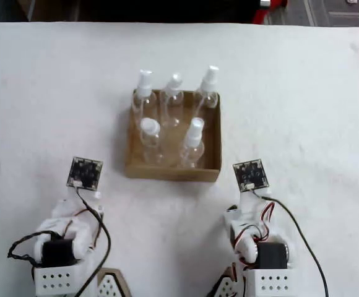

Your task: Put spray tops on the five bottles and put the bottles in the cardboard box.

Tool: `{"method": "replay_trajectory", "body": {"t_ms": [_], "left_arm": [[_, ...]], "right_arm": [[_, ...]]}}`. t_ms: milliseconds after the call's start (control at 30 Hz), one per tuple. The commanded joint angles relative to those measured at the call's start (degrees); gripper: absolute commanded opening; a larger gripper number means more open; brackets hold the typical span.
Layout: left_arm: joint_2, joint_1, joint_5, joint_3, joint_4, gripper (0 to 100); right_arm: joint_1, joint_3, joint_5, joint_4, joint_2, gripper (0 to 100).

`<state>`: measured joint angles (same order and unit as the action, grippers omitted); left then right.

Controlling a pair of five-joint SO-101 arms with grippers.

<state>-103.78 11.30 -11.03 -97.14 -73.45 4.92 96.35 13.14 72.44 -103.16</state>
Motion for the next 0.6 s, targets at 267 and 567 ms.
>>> {"method": "replay_trajectory", "body": {"t_ms": [267, 567], "left_arm": [[-0.57, -0.13, 0.88, 0.18, -0.35, 2], [-0.57, -0.13, 0.88, 0.18, -0.35, 2]], "right_arm": [[-0.31, 0.53, 0.44, 0.22, 0.13, 7.4], [1.01, 0.53, 0.53, 0.22, 0.04, 7.4]]}}
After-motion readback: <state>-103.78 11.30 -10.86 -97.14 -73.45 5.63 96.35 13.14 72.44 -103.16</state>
